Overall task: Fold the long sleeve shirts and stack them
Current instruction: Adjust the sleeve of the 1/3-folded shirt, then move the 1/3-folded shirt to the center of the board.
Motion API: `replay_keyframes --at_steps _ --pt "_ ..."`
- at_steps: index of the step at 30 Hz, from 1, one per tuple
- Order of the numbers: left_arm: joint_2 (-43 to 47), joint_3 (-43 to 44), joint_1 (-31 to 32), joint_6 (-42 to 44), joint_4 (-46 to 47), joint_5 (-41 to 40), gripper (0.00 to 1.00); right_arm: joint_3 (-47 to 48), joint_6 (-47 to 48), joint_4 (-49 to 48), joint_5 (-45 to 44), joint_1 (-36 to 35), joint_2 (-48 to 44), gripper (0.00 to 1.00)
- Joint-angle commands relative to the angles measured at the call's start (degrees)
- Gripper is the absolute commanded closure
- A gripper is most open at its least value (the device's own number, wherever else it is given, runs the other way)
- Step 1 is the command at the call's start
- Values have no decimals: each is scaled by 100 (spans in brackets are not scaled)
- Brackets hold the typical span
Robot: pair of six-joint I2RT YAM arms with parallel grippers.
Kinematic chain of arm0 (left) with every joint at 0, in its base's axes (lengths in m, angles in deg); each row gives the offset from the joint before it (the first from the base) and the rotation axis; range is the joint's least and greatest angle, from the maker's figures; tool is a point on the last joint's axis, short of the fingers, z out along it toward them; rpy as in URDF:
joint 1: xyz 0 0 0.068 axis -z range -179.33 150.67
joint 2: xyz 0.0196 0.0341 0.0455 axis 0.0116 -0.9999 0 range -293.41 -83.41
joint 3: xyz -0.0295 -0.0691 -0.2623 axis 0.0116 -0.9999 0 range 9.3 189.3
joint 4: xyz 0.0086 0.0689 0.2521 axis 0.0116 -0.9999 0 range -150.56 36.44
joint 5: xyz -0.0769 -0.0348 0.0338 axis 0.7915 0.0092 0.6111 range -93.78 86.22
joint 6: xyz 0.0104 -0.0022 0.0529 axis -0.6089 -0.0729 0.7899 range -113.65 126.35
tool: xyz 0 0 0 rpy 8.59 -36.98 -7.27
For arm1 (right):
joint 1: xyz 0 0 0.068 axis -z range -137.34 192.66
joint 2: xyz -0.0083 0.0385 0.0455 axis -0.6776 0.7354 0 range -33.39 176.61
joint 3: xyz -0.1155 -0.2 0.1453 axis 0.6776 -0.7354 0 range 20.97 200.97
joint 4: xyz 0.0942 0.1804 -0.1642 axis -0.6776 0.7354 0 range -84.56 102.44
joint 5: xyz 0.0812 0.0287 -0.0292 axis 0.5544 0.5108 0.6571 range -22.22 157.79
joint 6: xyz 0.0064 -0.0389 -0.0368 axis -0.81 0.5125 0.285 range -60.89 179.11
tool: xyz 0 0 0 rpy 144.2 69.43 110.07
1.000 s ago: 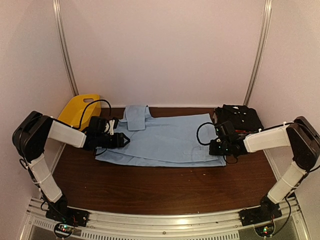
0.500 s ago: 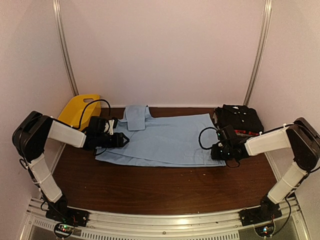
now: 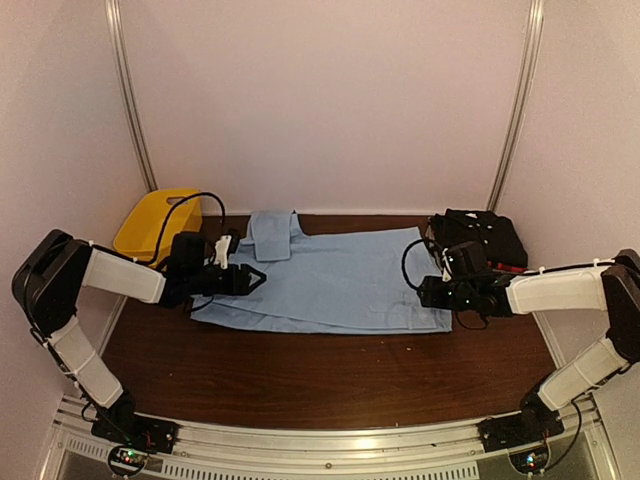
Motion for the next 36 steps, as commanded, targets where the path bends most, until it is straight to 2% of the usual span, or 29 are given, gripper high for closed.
replay_keyframes --at_steps 1,6,12,19,25,36 --pt "-246 113 344 162 410 546 40 -118 180 -284 467 -3 -5 43" --pt "-512 41 374 53 378 491 42 37 283 -291 837 -3 389 43" --pt "-798 90 374 -47 -256 -248 43 112 156 -239 969 -3 877 43" --pt "-907 -28 374 -128 -533 -490 43 -79 89 -288 1104 -3 1155 44" --pt "-706 -508 462 -288 -493 -358 44 -427 -55 -170 949 -27 1007 45" --pt "-51 -1439 1608 -1140 -420 -774 45 -1395 -1000 65 658 -452 -54 46"
